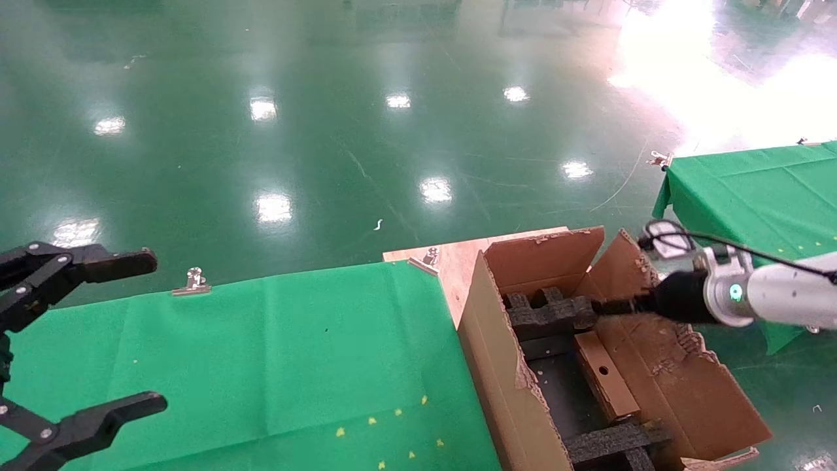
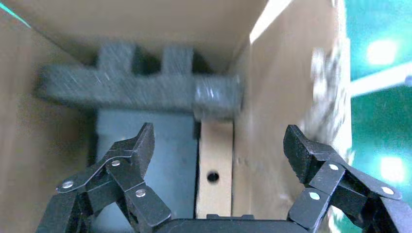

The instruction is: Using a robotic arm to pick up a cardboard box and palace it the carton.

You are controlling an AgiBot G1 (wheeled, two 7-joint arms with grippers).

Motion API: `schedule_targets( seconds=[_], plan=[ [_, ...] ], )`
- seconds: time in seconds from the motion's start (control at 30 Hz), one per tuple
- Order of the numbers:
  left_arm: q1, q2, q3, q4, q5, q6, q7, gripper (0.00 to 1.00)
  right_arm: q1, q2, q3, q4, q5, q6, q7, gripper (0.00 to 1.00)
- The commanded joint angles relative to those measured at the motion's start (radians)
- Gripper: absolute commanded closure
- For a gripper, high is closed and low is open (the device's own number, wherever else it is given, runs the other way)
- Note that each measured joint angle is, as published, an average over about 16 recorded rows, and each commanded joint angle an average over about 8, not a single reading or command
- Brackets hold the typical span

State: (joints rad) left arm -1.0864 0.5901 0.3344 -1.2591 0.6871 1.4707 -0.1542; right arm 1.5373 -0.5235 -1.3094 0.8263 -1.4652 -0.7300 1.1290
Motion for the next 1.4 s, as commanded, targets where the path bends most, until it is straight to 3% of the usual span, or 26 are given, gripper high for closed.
schedule_targets(
  seconds=[0.03, 0.37, 0.67, 1.03, 1.4],
  plan=[
    [0.000, 0.000, 0.000, 0.000, 0.000, 0.000, 0.000, 0.00, 0.024, 0.003, 0.006, 0.016, -0.010, 0.001, 0.002, 0.00],
    [0.000, 0.000, 0.000, 0.000, 0.000, 0.000, 0.000, 0.00, 0.141, 0.048, 0.076, 0.230, 0.054, -0.053, -0.069, 0.00],
    [0.000, 0.000, 0.000, 0.000, 0.000, 0.000, 0.000, 0.00, 0.173, 0.069, 0.109, 0.319, 0.126, -0.108, -0.136, 0.00],
    [0.000, 0.000, 0.000, 0.000, 0.000, 0.000, 0.000, 0.00, 0.152, 0.060, 0.123, 0.303, 0.126, -0.112, -0.140, 0.00],
    [0.000, 0.000, 0.000, 0.000, 0.000, 0.000, 0.000, 0.00, 0.049, 0.036, 0.276, 0.331, 0.229, -0.223, -0.276, 0.00]
  ],
)
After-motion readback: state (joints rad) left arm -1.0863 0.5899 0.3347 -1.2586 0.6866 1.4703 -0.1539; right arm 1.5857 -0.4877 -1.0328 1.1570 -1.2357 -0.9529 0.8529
